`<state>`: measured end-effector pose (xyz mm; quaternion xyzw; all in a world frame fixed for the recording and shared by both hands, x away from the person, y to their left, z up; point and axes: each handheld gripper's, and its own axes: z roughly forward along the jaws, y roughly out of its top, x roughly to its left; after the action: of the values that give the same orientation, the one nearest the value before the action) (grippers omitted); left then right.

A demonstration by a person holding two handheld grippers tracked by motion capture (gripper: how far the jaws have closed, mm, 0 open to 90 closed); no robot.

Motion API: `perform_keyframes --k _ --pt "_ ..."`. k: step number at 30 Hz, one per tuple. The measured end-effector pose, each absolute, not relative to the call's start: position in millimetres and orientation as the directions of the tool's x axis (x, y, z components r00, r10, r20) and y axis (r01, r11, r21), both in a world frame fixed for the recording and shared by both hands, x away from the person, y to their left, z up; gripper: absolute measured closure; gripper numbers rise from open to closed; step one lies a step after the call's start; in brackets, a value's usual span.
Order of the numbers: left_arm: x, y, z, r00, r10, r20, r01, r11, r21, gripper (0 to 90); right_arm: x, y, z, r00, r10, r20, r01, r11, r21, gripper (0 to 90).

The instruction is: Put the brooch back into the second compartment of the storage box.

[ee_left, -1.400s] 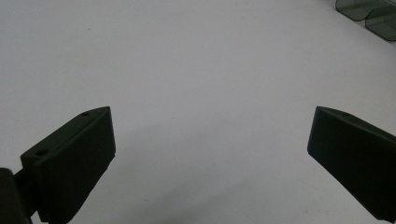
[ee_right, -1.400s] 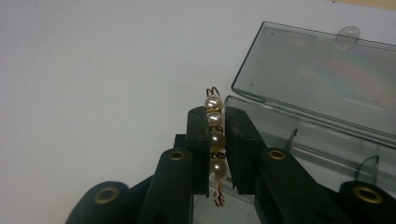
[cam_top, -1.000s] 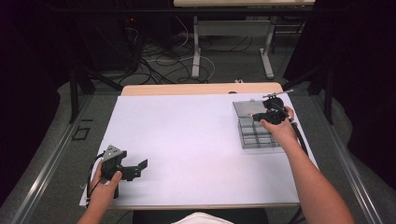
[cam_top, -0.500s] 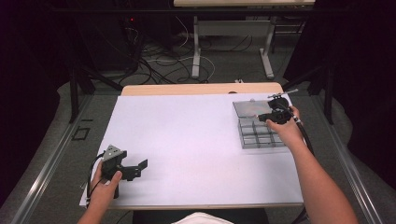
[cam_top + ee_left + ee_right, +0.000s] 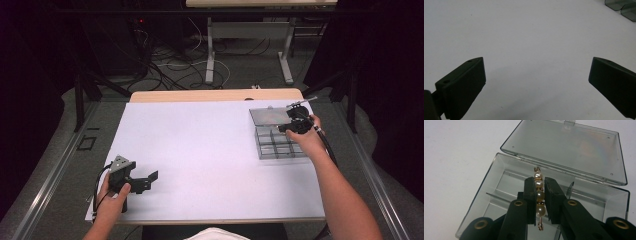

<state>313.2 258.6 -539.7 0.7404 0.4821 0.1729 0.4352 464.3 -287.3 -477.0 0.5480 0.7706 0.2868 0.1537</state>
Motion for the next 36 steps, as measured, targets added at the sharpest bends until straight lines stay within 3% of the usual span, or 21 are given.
perform_keyframes --k 33,35,36 --pt "311 260 -540 0.466 0.869 -0.166 0.569 -0.151 0.808 1.1 477 -290 -503 -0.334 0.942 0.041 0.792 0.257 0.555 80.7" --pt "311 260 -540 0.466 0.869 -0.166 0.57 -0.151 0.808 1.1 477 -290 -503 -0.331 0.943 0.036 0.786 0.255 0.563 78.6" --pt "311 260 -540 0.466 0.869 -0.166 0.569 -0.151 0.808 1.1 477 -291 -502 -0.326 0.944 0.04 0.781 0.245 0.575 71.3"
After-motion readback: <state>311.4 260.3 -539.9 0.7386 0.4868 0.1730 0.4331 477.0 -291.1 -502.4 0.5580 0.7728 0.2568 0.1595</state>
